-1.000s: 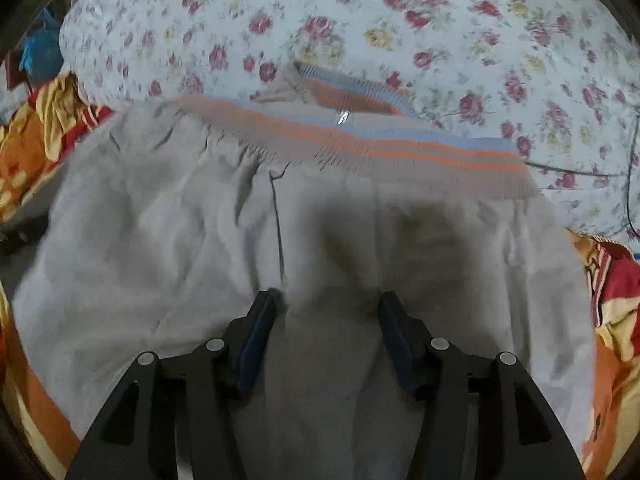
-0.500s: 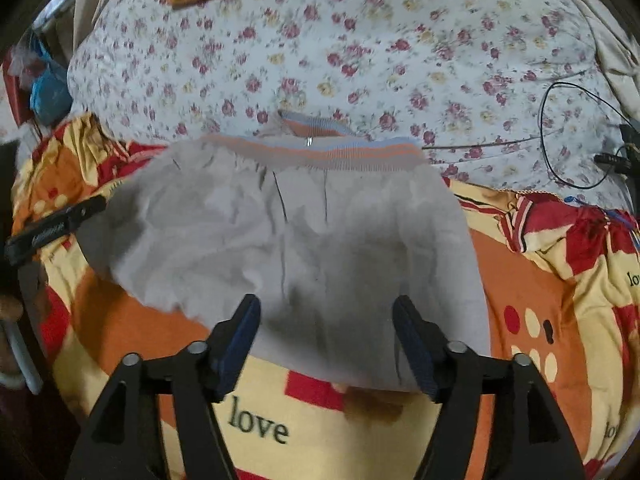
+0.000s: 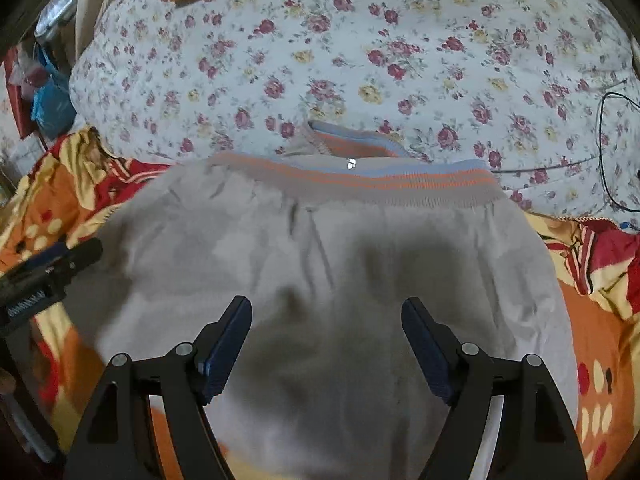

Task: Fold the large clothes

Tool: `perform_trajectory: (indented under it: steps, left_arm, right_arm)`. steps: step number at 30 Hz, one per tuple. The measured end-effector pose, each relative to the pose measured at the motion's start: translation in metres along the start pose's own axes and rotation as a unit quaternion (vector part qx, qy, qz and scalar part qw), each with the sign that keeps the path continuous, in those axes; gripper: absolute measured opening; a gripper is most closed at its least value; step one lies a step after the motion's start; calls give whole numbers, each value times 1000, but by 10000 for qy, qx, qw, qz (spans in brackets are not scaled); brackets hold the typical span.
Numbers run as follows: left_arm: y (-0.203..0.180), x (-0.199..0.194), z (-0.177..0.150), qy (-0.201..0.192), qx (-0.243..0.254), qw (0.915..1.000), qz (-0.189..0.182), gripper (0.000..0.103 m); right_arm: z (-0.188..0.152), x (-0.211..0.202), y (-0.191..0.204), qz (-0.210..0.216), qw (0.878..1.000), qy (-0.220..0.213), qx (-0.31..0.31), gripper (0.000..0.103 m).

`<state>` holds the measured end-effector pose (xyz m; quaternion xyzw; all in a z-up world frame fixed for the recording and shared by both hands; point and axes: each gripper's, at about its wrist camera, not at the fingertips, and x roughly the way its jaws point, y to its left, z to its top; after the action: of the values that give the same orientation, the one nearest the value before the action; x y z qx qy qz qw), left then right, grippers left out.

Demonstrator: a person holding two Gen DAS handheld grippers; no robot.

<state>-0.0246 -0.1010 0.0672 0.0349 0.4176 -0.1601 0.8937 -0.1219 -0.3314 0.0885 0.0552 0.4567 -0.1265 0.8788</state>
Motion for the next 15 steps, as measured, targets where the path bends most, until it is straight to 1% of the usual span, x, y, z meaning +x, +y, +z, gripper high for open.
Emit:
perform_trajectory:
  steps: [2, 4, 7, 9, 10, 12, 15]
  left_arm:
    - [-2, 2, 0, 14, -63, 10000, -70, 90]
    - [-5, 3, 0, -37, -56, 10000, -59, 90]
    - [-10, 5, 0, -70, 78, 9999, -18, 90]
    - [-12, 7, -3, -155, 121, 9998, 44, 90]
    - [-12, 11, -3, -68, 148, 9998, 105, 90]
    - [-14, 20, -5, 178, 177, 9997, 55, 90]
    - [-14, 24, -7, 241, 171, 9995, 95, 90]
  right_arm:
    - [-4, 5, -6, -117, 9999, -75, -29, 79]
    - [-4, 9, -12, -168, 9998, -64, -22, 77]
    - [-4, 8, -19, 56, 9998, -138, 90, 77]
    - [-5, 6, -20, 92, 9998, -169, 95, 77]
    - [-6, 5, -19, 106, 9997, -207, 91, 79]
    - [-7, 4, -18, 88, 9997, -229, 89, 79]
    - [-9, 6, -16, 95, 9998, -189, 57, 79]
